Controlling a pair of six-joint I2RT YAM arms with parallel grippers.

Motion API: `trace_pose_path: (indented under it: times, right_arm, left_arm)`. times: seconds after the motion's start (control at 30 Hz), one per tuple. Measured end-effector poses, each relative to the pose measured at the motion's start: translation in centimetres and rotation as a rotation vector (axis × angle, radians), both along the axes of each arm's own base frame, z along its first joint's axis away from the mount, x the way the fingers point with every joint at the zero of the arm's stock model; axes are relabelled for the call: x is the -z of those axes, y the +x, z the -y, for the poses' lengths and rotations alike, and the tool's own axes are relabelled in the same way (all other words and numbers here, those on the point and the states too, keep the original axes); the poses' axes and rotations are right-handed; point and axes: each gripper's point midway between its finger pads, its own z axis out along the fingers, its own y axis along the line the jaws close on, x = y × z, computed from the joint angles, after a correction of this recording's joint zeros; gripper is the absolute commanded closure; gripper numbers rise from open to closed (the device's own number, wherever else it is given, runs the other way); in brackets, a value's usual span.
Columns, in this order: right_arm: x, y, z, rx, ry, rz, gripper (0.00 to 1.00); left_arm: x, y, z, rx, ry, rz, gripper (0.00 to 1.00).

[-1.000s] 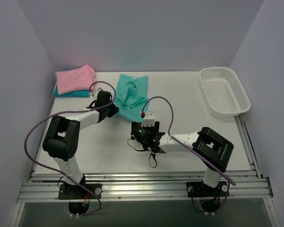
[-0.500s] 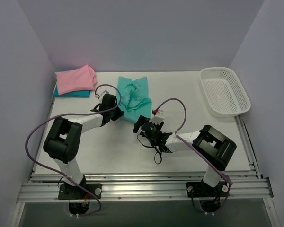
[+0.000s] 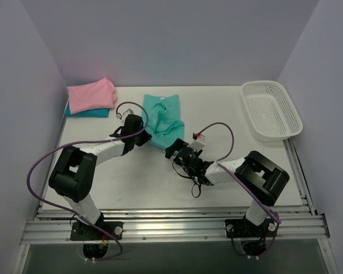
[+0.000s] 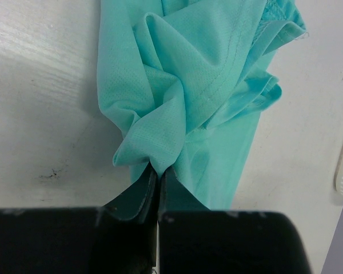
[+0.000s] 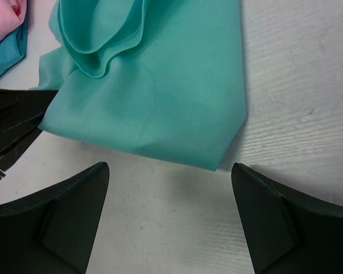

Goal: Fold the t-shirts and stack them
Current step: Fold the tshirt

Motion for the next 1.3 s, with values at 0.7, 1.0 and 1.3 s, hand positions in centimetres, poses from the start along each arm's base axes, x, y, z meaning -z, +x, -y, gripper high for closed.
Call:
trace_pose_path:
  times: [0.7, 1.0, 1.3]
  right_arm:
    - [0.6, 4.0, 0.5, 0.088, 0.192, 0.057, 0.29]
    - [2.9, 3.2, -0.1, 0.054, 0.213, -0.008, 1.0]
    - [1.3, 1.3, 1.0, 0.034, 0.163, -0.041, 1.0]
  left_arm:
    - [0.7, -1.0, 0.8, 0.009, 0.009, -0.014, 0.98]
    - [0.0, -0.9, 0.7, 0.004, 0.005, 0.004, 0.98]
    - [-1.1, -1.5, 1.2, 0.02, -0.002, 0.02, 0.98]
